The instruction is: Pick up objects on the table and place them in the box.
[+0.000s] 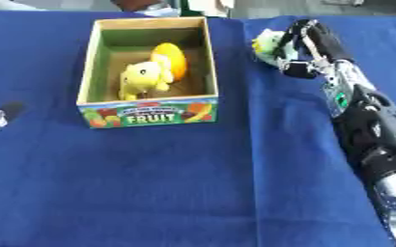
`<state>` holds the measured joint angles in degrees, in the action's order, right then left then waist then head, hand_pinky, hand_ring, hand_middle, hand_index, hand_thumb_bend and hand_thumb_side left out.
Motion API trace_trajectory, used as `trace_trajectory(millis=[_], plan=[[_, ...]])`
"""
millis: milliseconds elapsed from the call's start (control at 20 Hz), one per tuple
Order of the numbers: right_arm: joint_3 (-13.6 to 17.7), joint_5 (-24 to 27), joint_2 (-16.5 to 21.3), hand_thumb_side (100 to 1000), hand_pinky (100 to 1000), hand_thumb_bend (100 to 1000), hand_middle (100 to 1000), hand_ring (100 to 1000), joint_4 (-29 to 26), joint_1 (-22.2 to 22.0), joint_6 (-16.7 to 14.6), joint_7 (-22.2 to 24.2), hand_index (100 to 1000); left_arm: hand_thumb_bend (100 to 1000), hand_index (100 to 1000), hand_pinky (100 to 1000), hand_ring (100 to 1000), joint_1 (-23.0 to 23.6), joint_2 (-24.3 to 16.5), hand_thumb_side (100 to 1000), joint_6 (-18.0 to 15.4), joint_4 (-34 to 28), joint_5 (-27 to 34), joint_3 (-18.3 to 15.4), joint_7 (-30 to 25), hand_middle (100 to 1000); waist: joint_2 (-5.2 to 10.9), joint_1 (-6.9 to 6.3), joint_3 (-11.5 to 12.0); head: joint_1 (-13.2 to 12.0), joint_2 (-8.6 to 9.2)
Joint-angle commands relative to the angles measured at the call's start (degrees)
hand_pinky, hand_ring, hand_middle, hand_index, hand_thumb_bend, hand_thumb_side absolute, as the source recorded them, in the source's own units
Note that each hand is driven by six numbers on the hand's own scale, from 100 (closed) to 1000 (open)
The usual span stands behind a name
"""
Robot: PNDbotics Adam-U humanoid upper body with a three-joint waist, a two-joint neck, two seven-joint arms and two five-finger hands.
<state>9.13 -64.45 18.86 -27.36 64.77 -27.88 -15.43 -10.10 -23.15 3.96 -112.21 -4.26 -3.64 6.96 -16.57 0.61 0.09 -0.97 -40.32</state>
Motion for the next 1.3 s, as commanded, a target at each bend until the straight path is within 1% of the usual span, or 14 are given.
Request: trace_trajectory(millis=[50,300,600,950,1250,1300], plan=[[-0.1,-0.1,0.9,134,323,100,169,460,-0.7,1.0,0.0,-1.6,307,776,716,549,518,-0.2,-0.7,100,-0.1,-0.9,0.0,-0.2,-0.2,528,1.0,-0.21,0.0,-0.2,-0.07],[-0.2,0.3,0.9,143,298,100,143,437,-0.6,1.1,-0.5,-2.2,280,778,715,549,517,-0.1,-0.6,100,-0.1,-1.0,0.0,-0.3,-0.2,528,1.04,-0.22,0.0,-0.2,-0.1],[-0.3,2.0,0.5,149,283,100,121,423,-2.2,1.3,-1.5,-2.2,254,776,712,551,519,-0.1,-0.6,100,-0.1,-1.0,0.1,-0.3,-0.1,529,1.14,-0.23,-0.1,-0.1,-0.15],[-0.5,4.3,0.2,154,278,100,112,417,-4.5,1.5,-2.9,-1.1,245,776,711,552,519,0.1,-0.6,100,-0.1,-1.1,0.1,-0.3,-0.2,529,1.27,-0.29,-0.1,-0.1,-0.11],[-1.1,8.3,-0.5,165,276,100,108,410,-8.4,2.1,-4.9,1.3,239,778,711,552,519,0.1,-0.6,100,-0.1,-1.1,0.1,-0.3,-0.2,530,1.39,-0.35,-0.1,0.1,-0.21],[-1.3,9.2,-0.7,216,276,100,107,408,-9.2,2.2,-5.3,1.9,238,776,711,552,519,0.1,-0.6,100,-0.1,-1.2,0.1,-0.3,-0.2,529,1.42,-0.37,-0.1,0.2,-0.22]])
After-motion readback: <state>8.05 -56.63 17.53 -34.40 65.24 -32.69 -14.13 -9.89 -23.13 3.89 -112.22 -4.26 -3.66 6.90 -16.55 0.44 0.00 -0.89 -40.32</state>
